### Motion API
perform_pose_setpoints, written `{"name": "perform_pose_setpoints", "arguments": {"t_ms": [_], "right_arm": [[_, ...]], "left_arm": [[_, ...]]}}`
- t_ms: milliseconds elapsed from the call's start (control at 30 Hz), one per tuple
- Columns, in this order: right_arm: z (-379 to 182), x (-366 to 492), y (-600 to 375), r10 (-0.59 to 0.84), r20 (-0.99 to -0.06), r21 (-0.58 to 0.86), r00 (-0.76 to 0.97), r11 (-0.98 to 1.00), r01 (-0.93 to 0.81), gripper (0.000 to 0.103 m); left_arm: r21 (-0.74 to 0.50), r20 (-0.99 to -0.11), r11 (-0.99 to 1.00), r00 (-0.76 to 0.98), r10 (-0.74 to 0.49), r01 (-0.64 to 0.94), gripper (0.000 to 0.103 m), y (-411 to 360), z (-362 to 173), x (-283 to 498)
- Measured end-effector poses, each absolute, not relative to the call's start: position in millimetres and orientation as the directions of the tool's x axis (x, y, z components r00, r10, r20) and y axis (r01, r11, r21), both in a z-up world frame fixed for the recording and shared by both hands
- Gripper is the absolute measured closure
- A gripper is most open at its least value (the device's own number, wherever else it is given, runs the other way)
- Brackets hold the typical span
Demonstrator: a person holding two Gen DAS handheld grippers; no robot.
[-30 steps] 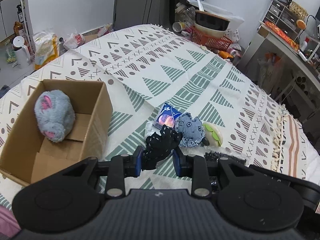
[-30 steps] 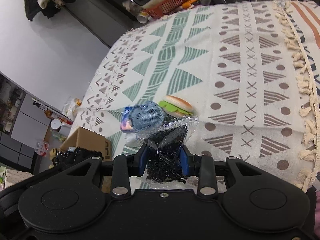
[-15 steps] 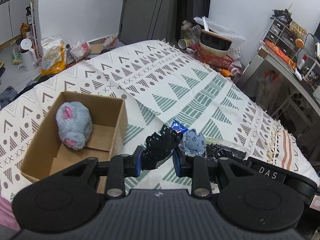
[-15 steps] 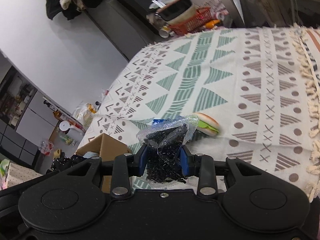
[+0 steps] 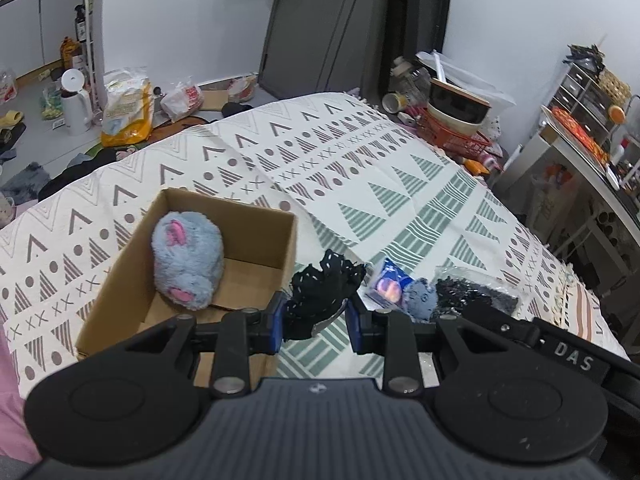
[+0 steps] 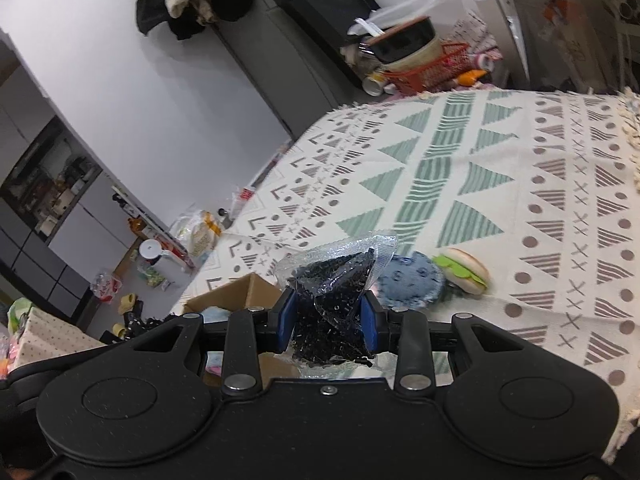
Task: Organize soft objects
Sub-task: 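Carry the black plush with the left tool toward the box while the right tool carries the bag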
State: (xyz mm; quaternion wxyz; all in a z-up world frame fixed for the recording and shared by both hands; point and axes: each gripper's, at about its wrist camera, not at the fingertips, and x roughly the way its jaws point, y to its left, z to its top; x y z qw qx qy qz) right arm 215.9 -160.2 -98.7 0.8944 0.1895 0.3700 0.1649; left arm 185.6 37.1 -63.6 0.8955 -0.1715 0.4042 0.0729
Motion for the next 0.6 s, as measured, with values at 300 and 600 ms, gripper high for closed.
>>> {"name": "perform_pose_setpoints", "arguments": {"t_ms": [300, 600], "right_arm": [[-100, 217, -136, 0.464, -0.577, 0.45, 0.672, 0.867, -0.212, 0.069], [-107, 217, -103, 0.451, -0.6, 0.387, 0.661, 0.886, -0.254, 0.069]], "left_arm": [[-0.262, -0.761, 0.907, 0.649, 0.016, -0.33, 0.073, 75, -76, 183], [-0.27, -0.786, 0.882, 0.617, 0.029, -0.385, 0.073, 113, -98, 182]]}}
